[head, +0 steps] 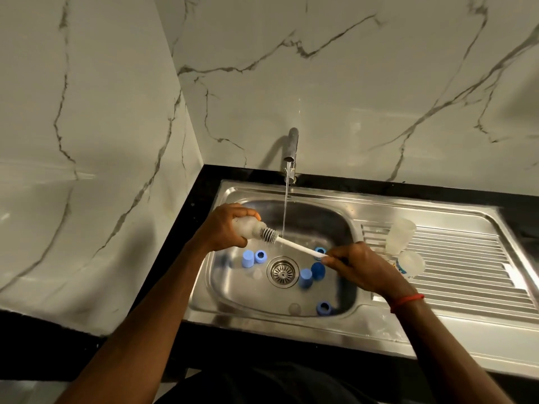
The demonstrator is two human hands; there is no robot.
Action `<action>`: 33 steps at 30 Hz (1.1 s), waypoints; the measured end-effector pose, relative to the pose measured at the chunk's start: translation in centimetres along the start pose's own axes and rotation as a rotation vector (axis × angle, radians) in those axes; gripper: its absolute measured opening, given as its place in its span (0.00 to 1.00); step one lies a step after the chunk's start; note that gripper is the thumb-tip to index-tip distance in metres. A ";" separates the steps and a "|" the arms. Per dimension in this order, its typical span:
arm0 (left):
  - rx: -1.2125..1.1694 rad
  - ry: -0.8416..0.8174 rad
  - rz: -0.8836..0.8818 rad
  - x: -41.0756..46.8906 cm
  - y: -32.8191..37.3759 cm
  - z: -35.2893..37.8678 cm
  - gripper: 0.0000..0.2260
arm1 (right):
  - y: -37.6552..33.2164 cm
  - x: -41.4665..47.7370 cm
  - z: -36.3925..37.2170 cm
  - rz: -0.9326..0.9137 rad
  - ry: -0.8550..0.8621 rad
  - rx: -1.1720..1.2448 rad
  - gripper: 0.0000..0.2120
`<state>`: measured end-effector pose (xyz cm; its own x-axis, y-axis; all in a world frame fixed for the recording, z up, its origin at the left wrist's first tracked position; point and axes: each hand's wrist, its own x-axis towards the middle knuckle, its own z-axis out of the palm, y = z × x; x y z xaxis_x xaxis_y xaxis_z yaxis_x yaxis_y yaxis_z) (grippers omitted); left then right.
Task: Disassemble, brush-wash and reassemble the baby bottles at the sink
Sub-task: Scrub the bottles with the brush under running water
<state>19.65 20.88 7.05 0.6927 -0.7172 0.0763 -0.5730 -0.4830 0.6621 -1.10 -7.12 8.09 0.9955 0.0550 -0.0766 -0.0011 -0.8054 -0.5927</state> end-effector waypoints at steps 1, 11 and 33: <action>-0.008 -0.011 -0.017 0.0 -0.1 0.1 0.27 | 0.2 0.0 -0.4 0.006 0.054 -0.118 0.14; -0.146 -0.137 -0.012 1.3 1.2 1.3 0.26 | -1.8 0.9 -3.5 -0.332 0.883 -0.798 0.01; -0.014 0.201 -0.231 2.8 -1.8 1.8 0.30 | -0.5 -1.0 0.2 0.225 0.270 0.134 0.16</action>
<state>21.84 18.80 4.71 0.8777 -0.4745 0.0672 -0.3847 -0.6138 0.6894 -2.08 -6.62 8.32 0.9580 -0.2865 -0.0135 -0.2172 -0.6943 -0.6861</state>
